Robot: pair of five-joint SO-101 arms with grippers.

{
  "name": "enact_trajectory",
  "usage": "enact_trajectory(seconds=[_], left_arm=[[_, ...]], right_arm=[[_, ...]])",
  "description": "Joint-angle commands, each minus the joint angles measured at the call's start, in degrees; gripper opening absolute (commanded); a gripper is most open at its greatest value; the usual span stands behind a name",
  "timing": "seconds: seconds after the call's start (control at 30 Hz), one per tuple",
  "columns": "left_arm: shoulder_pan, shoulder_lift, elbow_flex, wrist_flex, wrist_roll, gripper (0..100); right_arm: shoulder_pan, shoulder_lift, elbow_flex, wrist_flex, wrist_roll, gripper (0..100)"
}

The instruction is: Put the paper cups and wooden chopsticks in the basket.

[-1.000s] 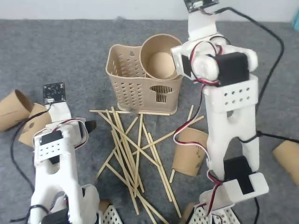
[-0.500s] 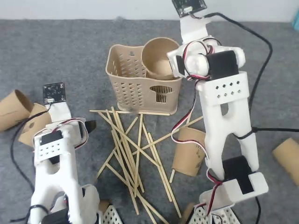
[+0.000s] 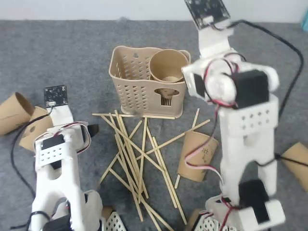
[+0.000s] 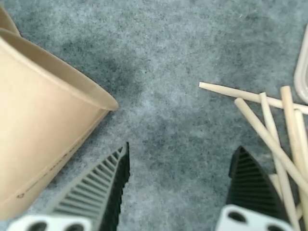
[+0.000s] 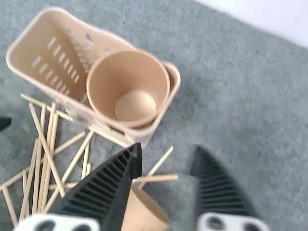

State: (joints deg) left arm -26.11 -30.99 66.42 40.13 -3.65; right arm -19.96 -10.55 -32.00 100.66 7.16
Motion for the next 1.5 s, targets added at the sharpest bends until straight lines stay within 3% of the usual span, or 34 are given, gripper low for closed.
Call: enact_trajectory(seconds=[0.0,0.3,0.6,1.03,1.33,1.47], left_arm=[[0.3,-1.7,-0.2,-1.3,-0.6,32],[0.3,-1.7,-0.2,-1.2,-0.6,32],[0.2,-1.7,0.0,-1.1,-0.6,32],[0.4,-1.6,-0.1,-1.3,-0.6,32],[0.4,-1.3,-0.3,-1.4,-0.6,32],[0.4,-1.3,-0.4,-1.4,-0.6,32]], right_arm=[[1.0,-6.8,11.5,2.3,3.3,4.3],[1.1,-11.6,39.8,1.9,14.6,14.7],[4.7,-11.0,55.8,-10.1,27.1,16.5],[9.2,-10.3,60.9,-22.5,37.1,16.5],[8.0,2.5,62.9,-26.7,38.3,15.8],[8.0,3.3,61.3,-25.1,38.3,6.7]])
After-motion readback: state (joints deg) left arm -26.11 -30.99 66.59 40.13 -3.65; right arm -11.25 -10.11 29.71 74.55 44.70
